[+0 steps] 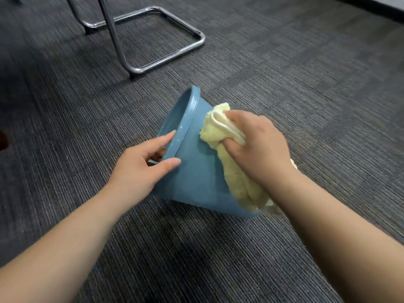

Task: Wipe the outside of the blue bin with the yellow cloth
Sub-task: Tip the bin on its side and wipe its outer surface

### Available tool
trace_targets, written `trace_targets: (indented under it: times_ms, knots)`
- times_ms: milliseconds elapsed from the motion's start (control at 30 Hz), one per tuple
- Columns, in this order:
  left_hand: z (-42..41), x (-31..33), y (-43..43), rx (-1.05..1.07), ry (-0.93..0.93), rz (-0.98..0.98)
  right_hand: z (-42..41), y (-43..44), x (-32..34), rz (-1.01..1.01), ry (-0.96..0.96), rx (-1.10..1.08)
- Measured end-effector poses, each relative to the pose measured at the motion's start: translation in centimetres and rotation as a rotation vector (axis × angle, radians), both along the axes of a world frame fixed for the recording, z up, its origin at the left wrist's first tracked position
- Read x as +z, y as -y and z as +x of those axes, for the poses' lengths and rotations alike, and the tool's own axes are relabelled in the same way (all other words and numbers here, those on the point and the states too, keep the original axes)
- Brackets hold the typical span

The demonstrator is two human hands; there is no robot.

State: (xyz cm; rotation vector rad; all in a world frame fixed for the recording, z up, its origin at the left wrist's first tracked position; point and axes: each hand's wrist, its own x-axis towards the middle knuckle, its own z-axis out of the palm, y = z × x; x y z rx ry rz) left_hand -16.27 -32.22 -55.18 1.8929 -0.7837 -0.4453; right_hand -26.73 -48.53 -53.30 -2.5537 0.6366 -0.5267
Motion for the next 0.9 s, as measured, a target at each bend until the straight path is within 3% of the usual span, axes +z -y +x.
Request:
trace_targets:
  times_ms: [200,333,433,600,733,900]
  knots:
    - [-0.1,0.2,-0.2,0.025,-0.064,-0.021,-0.4,-2.9,0.9,-0.129,0.037,0.236]
    - [-0.4,0.3,0.6,-0.030,-0.073,-0.018,-0.1,0.1,0.7,-0.049,0.014,0.026]
    - [-0.5,0.4,0.7,-0.090,-0.077,-0.020,-0.5,0.2,0.3,-0.096,0.035,-0.031]
    - [-0.1,0.7,0.4,-0.069,-0.089,-0.013,-1.9,-2.4,-0.2,-0.199,0.088,0.158]
    - [0.4,0.5,0.2,-0.071,-0.131,-0.006,-2.8,-3.7,-1.4,-0.209,-0.009,0.386]
    - [0.7,-0.2,0.2,-0.028,-0.173,-0.045,-2.4,-1.2,-1.0,-0.195,-0.012,0.183]
